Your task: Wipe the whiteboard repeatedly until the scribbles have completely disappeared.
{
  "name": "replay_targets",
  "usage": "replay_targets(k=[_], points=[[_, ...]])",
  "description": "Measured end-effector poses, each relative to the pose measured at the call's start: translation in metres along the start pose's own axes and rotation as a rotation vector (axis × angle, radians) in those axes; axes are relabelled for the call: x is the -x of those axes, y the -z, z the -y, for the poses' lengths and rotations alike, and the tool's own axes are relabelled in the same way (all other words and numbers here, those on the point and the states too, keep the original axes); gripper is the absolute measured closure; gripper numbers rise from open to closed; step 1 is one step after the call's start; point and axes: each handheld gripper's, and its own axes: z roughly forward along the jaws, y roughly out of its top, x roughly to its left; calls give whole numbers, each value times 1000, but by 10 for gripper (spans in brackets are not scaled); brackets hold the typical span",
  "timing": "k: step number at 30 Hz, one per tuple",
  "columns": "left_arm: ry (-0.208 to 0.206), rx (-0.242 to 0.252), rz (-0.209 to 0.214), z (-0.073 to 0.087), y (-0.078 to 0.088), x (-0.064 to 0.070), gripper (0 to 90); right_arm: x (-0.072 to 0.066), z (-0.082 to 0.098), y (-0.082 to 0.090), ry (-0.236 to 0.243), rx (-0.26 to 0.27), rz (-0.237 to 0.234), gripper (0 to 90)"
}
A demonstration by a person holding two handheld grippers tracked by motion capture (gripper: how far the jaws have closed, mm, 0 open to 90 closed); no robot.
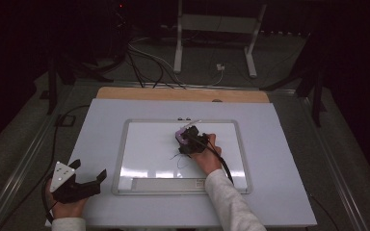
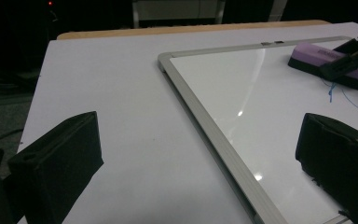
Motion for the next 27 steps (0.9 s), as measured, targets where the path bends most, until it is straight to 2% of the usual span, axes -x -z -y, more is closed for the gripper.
replay_targets(k=[7, 15, 21, 27], points=[[-1, 0, 0, 0, 0, 0, 13, -27, -2, 2, 67, 15, -45, 404], [2, 2, -1, 0, 1, 0, 13, -53, 8, 11, 131, 36, -98, 404], [1, 1, -1, 0, 1, 0, 13, -62, 19, 20, 169, 43, -126, 405], [5, 5, -3, 0, 2, -1, 13, -60, 29, 26, 187, 45, -139, 405]])
